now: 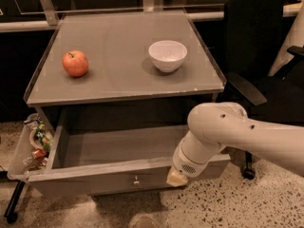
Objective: Close top drawer
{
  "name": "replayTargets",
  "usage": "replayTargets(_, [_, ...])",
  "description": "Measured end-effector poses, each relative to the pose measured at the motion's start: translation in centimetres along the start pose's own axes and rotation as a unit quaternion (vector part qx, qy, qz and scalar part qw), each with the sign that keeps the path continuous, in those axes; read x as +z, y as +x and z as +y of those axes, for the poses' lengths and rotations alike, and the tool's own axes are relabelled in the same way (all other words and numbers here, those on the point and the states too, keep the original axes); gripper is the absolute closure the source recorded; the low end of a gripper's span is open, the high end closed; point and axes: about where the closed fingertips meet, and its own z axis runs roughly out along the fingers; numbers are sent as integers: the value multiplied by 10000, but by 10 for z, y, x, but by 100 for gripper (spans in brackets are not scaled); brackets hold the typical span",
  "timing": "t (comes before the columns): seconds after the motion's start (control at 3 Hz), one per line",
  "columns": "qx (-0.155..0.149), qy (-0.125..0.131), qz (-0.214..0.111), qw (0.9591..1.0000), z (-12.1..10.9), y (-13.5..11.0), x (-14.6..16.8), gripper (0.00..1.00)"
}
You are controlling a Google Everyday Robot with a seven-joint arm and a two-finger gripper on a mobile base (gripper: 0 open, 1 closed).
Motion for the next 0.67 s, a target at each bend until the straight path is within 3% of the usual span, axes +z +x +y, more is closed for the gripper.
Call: replayTargets(0.67, [-9, 4, 5, 10000, 0, 0, 0, 58])
